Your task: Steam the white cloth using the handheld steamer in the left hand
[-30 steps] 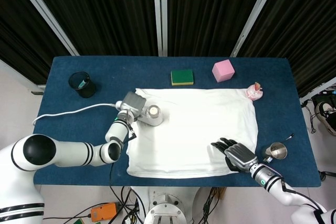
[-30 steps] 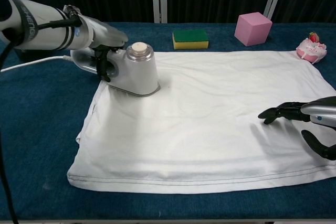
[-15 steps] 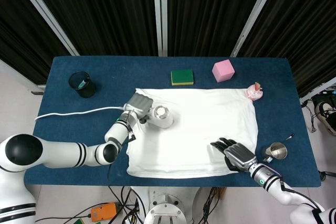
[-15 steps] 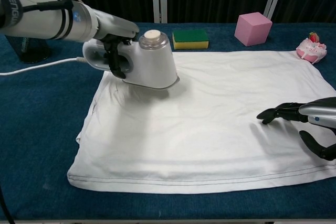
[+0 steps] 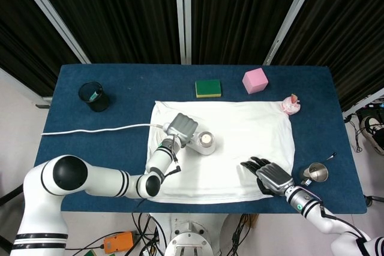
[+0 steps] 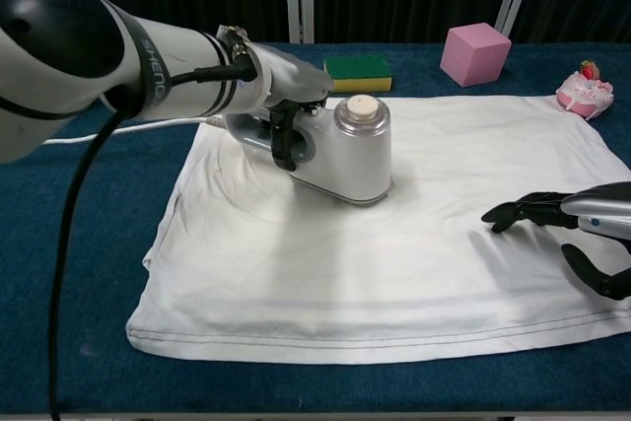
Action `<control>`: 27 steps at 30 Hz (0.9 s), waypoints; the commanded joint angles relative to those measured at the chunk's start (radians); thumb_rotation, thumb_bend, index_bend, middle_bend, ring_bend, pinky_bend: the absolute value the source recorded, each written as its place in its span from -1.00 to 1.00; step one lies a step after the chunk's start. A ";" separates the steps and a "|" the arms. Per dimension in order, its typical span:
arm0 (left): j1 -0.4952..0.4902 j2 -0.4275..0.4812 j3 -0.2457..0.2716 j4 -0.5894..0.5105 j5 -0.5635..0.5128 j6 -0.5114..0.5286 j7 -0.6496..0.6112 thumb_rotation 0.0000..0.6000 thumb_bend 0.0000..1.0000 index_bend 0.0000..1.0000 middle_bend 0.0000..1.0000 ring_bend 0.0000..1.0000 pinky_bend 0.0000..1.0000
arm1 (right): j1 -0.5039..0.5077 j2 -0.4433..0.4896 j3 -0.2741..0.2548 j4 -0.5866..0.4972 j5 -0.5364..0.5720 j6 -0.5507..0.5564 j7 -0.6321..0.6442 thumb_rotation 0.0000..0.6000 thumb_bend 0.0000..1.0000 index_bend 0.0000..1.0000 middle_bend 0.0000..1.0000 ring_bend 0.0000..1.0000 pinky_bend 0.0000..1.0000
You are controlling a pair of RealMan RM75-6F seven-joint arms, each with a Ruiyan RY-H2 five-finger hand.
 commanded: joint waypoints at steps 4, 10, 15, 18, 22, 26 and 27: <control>-0.004 -0.030 0.007 0.058 -0.075 0.010 0.054 1.00 0.05 0.68 0.87 0.63 0.05 | 0.001 0.001 -0.002 0.001 0.000 0.003 0.002 1.00 1.00 -0.81 -0.65 -0.84 -0.63; 0.035 -0.008 0.017 0.085 -0.117 -0.005 0.059 1.00 0.05 0.68 0.87 0.63 0.05 | 0.003 -0.001 -0.004 0.002 0.001 0.004 0.000 1.00 1.00 -0.81 -0.65 -0.84 -0.63; 0.080 0.032 0.029 0.083 -0.131 -0.012 0.045 1.00 0.05 0.68 0.87 0.63 0.05 | 0.007 -0.003 -0.003 0.000 0.000 0.005 -0.003 1.00 1.00 -0.81 -0.65 -0.84 -0.63; 0.113 0.070 0.040 0.059 -0.117 -0.001 0.027 1.00 0.05 0.68 0.87 0.63 0.05 | 0.007 -0.001 -0.003 -0.002 -0.001 0.008 -0.004 1.00 1.00 -0.81 -0.65 -0.84 -0.63; 0.164 0.135 0.057 -0.019 -0.049 0.041 -0.015 1.00 0.05 0.68 0.87 0.63 0.05 | 0.005 0.002 -0.005 -0.004 -0.005 0.016 -0.002 1.00 1.00 -0.81 -0.65 -0.84 -0.63; 0.196 0.195 0.063 -0.125 0.020 0.096 -0.035 1.00 0.03 0.68 0.86 0.63 0.05 | 0.007 -0.001 -0.006 0.004 -0.004 0.013 0.005 1.00 1.00 -0.81 -0.65 -0.84 -0.63; 0.200 0.204 0.062 -0.150 0.040 0.109 -0.039 1.00 0.02 0.68 0.86 0.63 0.05 | 0.008 -0.002 -0.006 0.005 -0.005 0.012 0.006 1.00 1.00 -0.81 -0.65 -0.84 -0.63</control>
